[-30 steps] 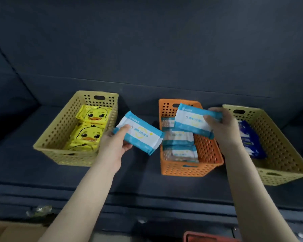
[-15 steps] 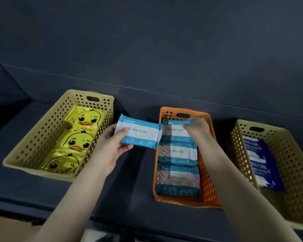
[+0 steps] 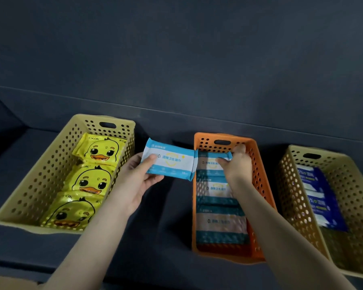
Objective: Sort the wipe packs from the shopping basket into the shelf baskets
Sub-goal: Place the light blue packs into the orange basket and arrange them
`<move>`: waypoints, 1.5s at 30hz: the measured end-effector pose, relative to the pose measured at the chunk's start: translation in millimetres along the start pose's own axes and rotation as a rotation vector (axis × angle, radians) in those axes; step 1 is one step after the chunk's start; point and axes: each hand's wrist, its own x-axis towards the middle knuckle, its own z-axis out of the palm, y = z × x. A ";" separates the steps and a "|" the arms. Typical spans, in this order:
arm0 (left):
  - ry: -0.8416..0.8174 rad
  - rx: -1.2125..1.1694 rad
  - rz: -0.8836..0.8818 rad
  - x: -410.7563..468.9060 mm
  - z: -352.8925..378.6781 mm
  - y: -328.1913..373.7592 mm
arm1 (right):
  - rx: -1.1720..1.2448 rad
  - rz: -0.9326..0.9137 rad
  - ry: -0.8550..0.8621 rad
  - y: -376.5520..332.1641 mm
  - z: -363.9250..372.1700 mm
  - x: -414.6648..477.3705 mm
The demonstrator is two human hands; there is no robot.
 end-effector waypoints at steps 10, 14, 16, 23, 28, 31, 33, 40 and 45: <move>-0.239 0.035 0.052 -2.2 37.1 1.5 | 0.818 0.009 -0.593 -26.6 -54.1 -37.4; -0.273 0.250 0.204 1.6 53.7 -9.8 | 0.944 0.057 -0.432 -11.6 -63.4 -47.0; -0.224 0.540 0.377 8.2 54.5 -15.5 | 0.889 0.040 -0.297 1.0 -69.2 -46.5; -0.442 0.887 0.264 26.5 52.0 -34.9 | 0.160 -0.096 -0.174 16.2 -66.0 -58.4; -0.453 0.893 0.205 27.1 53.1 -35.1 | -0.029 -0.070 -0.231 25.7 -29.3 -53.2; -0.465 0.910 0.205 27.8 53.4 -35.2 | -0.109 -0.087 -0.237 31.4 -25.1 -48.4; -0.471 0.903 0.202 29.4 52.4 -36.0 | -0.218 -0.133 -0.209 33.6 -24.7 -49.7; -0.482 0.921 0.193 33.6 51.7 -37.1 | -0.317 -0.270 -0.252 33.4 -18.4 -57.3; -0.458 0.912 0.203 33.9 50.8 -40.0 | -0.327 -0.254 -0.242 32.1 -12.3 -51.6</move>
